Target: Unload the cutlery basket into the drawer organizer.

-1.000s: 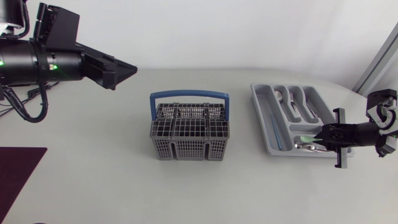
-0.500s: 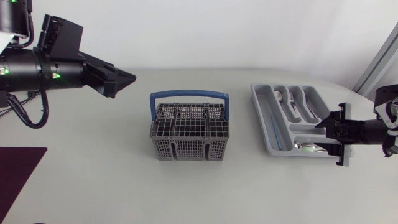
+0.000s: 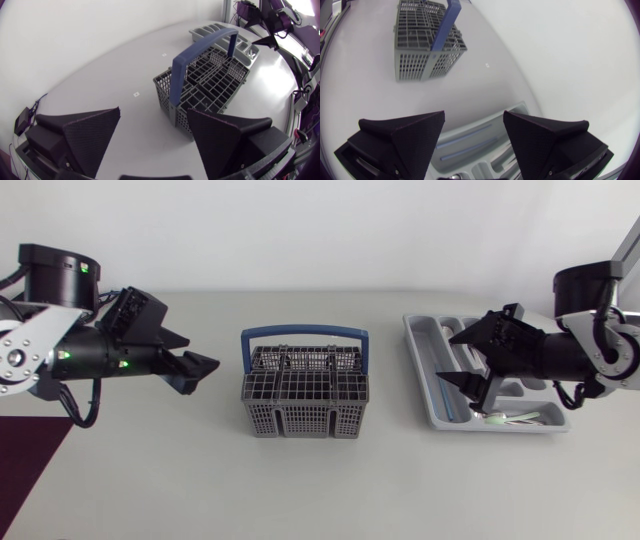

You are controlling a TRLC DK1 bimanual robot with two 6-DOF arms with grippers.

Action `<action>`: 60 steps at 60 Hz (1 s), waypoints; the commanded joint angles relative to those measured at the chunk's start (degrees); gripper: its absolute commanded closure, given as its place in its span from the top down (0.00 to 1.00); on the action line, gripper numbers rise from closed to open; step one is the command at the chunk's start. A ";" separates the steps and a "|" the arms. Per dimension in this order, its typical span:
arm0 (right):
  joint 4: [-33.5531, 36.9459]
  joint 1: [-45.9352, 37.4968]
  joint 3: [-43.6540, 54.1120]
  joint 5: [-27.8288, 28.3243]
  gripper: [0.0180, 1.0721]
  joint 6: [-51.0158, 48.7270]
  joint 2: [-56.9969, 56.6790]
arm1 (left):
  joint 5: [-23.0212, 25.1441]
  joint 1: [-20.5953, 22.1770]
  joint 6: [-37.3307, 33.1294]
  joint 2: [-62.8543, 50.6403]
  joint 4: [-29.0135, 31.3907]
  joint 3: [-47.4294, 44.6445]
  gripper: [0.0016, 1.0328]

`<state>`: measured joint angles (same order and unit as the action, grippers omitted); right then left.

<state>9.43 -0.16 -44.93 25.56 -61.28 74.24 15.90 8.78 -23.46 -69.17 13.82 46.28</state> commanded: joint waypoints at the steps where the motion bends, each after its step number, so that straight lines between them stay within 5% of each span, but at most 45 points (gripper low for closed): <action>1: -3.37 3.50 0.01 -0.95 0.81 10.39 2.49 | -0.26 -0.25 -2.46 -2.20 -1.70 -2.69 0.95; 15: -8.46 10.01 -1.30 -3.68 0.80 19.88 10.31 | -0.17 0.72 -5.45 -7.39 -3.80 -4.09 0.79; 20: -8.64 11.59 -1.57 -3.85 0.65 21.55 12.34 | -0.17 1.07 -5.89 -8.70 -5.30 -4.45 0.59; 30: -11.19 14.67 -2.09 -5.00 0.19 25.06 15.76 | -0.17 2.21 -5.98 -13.63 -9.69 -4.09 0.18; 34: -11.36 15.90 -2.89 -6.23 0.10 26.12 17.34 | -0.17 2.83 -6.07 -16.61 -10.05 -2.86 0.17; 60: -14.44 22.84 -6.31 -11.06 0.09 30.25 21.48 | -0.08 6.08 -5.98 -21.54 -11.89 -1.02 0.16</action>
<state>-4.54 21.15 -49.54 14.81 -32.62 94.43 15.92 14.50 -28.58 -89.97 2.44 44.18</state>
